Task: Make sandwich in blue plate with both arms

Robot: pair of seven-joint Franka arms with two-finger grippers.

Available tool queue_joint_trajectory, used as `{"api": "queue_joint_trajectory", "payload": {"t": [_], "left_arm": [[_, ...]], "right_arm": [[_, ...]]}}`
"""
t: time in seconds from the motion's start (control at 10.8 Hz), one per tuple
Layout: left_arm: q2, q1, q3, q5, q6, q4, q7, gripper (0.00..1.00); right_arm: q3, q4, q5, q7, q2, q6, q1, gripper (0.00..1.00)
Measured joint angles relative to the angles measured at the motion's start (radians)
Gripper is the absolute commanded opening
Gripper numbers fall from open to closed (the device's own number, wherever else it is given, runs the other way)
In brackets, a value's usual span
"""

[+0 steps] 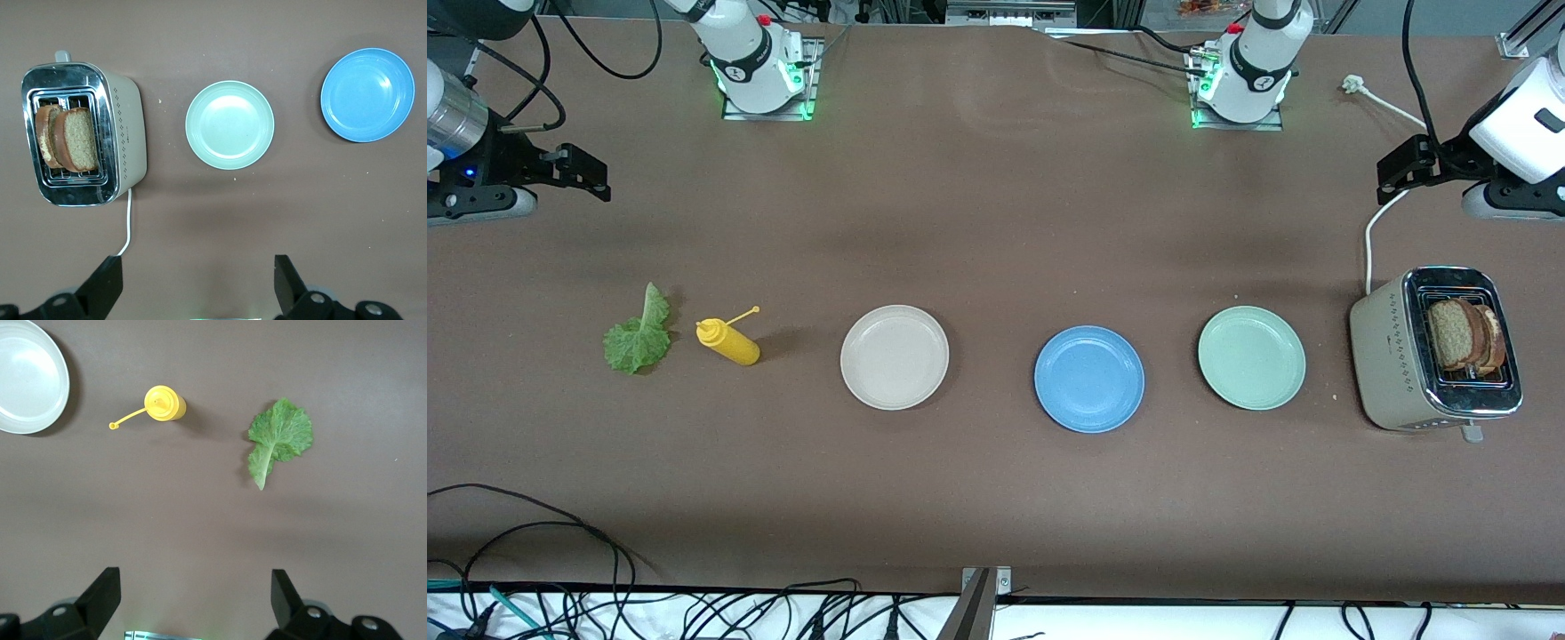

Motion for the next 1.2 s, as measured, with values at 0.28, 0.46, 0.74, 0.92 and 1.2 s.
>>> {"api": "queue_joint_trajectory", "payload": {"t": [0.28,0.46,0.74,0.92,1.2], "left_arm": [[0.000,0.000,0.000,0.000,0.000,0.000,0.000,1.00],[0.000,0.000,0.000,0.000,0.000,0.000,-0.001,1.00],[0.000,0.000,0.000,0.000,0.000,0.000,-0.001,1.00],[0.000,0.000,0.000,0.000,0.000,0.000,-0.002,1.00],[0.000,0.000,0.000,0.000,0.000,0.000,-0.002,1.00]], "right_arm": [[0.000,0.001,0.000,0.000,0.000,0.000,0.000,1.00],[0.000,0.011,0.000,0.000,0.003,0.000,0.000,1.00],[0.000,0.015,0.000,0.000,0.005,0.000,0.000,1.00],[0.000,0.015,0.000,0.000,0.006,0.000,0.000,1.00],[0.000,0.015,0.000,0.000,0.006,-0.022,0.000,1.00]]}}
